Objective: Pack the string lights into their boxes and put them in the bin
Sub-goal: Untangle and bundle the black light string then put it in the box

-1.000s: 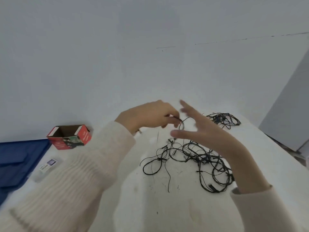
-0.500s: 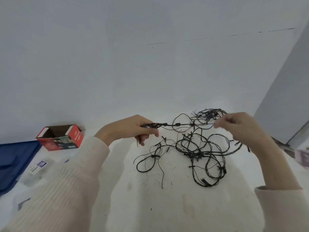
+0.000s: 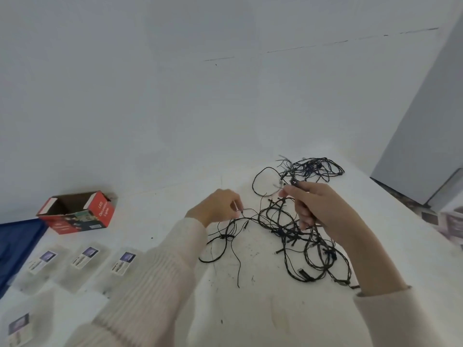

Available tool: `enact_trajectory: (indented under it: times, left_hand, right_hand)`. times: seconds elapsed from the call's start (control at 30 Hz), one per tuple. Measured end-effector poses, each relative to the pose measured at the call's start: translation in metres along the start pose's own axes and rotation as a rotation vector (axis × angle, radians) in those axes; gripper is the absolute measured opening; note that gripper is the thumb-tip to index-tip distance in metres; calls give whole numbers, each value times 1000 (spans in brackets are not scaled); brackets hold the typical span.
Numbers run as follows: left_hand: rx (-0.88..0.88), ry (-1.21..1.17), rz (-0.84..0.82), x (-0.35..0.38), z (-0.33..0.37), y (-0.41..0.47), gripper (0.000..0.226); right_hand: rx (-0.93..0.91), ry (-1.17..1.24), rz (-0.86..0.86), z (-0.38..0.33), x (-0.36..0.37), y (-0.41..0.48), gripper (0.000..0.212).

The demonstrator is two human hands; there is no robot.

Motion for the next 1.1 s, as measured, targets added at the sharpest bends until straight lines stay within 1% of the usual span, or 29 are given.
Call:
enact_trajectory:
  times: [0.07, 0.13, 0.2, 0.27, 0.3, 0.37, 0.47, 0.5, 0.53, 0.6, 0.7, 0.8, 0.83, 0.87, 0.9, 0.93, 0.97, 1.0, 1.1]
  left_hand:
    - [-23, -15, 19, 21, -9, 12, 18]
    - [-17, 28, 43, 34, -12, 19, 17]
    - [-14, 99, 59, 40, -14, 24, 15]
    - [9, 113, 72, 37, -11, 23, 13]
    - [36, 70, 76, 32, -8, 21, 12]
    - [95, -103, 56, 11, 5, 11, 7]
    - [155, -372, 17, -31, 30, -13, 5]
    - [171, -448, 13, -45, 37, -22, 4]
    - [186, -499, 7, -56, 41, -30, 6]
    - [195, -538, -28, -77, 43, -45, 13]
    - [161, -481, -52, -100, 27, -60, 21]
    - [75, -438, -46, -119, -1, -72, 22]
    - [47, -435, -31, -125, -10, -76, 22]
    - [31, -438, -8, -131, -16, -81, 23]
    - [29, -449, 15, -137, -17, -85, 25]
    - [43, -462, 32, -142, -13, -89, 26]
    - [68, -462, 40, -148, -5, -92, 27]
    - [96, -443, 42, -153, 7, -95, 27]
    - [189, -355, 48, -165, 49, -103, 25]
  right_hand:
    - [-5, 72, 40, 3, -1, 2, 22]
    - [-7, 107, 37, 6, 1, 5, 22]
    - [-5, 122, 17, 8, 5, 8, 21]
    - [-26, 77, -14, 11, 11, 14, 20]
    - [-42, 25, -40, 12, 14, 16, 20]
    - [-57, -56, -125, 12, 20, 22, 21]
    - [-62, -49, -287, -2, 25, 31, 24]
    - [-88, -55, -306, -11, 24, 34, 23]
    - [-119, -61, -297, -22, 21, 38, 22]
    - [-174, 5, -217, -46, 11, 45, 20]
    - [-239, 214, -42, -84, -11, 51, 20]
    - [-299, 349, 112, -108, -35, 51, 20]
    - [-312, 319, 144, -112, -40, 50, 21]
    - [-325, 194, 169, -114, -44, 48, 21]
    - [-339, -19, 177, -116, -43, 44, 22]
    - [-352, -246, 164, -118, -39, 40, 21]
    - [-372, -388, 126, -121, -29, 35, 20]
    - [-401, -424, 49, -126, -16, 31, 19]
    - [-414, -260, -327, -139, 28, 21, 18]
Point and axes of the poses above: each hand's wrist, its own y-axis towards the middle knuckle, its own x-axis out of the palm, z = x × y, the point moved 2 cm from there along y, towards the middle knuckle, and after that the axes turned 10 degrees about -x, right-handed, at the moved point
